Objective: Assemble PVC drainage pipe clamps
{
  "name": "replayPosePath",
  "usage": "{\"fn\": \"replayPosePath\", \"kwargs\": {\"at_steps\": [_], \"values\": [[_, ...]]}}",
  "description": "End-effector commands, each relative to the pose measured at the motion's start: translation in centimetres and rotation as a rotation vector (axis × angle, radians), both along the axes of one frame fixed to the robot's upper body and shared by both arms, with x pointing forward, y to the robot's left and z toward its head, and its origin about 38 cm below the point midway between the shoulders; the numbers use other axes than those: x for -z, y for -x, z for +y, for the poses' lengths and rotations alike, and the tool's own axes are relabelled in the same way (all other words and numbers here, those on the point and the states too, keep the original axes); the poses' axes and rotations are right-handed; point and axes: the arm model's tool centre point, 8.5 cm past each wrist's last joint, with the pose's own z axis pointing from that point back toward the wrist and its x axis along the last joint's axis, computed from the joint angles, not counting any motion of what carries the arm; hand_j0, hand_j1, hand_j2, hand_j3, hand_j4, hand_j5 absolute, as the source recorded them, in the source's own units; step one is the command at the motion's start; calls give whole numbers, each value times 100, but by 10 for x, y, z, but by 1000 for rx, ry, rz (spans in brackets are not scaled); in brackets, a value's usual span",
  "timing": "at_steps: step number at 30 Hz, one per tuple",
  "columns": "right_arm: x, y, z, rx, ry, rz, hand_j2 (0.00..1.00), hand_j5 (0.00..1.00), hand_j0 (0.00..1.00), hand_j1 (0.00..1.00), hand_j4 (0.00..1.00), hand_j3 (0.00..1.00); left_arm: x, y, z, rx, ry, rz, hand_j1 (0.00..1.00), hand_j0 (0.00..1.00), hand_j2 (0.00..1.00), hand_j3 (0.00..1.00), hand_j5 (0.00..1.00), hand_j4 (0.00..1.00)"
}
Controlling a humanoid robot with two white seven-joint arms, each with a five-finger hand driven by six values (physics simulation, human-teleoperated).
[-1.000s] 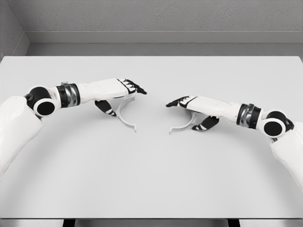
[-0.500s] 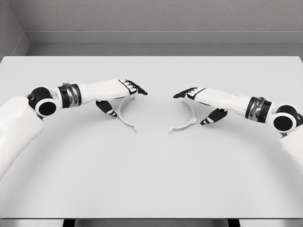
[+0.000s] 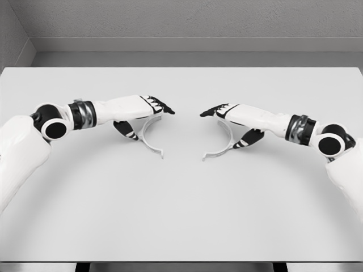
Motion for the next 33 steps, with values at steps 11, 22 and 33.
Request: {"fn": "replayPosePath", "kwargs": {"at_steps": [11,22,33], "values": [[-5,-2,0,4,-9,-9,100,100,100,100,100,100,2,1,-9,14,9,7,100,100,100,100,100,100],[9,-1,-10,29,5,26,100,100,100,100,100,100,3,3,-28,51,14,11,100,100,100,100,100,100],[13,-7,-19,61,11,47,100,100,100,100,100,100,-23,7,8,44,-41,-60,100,100,100,100,100,100]]}}
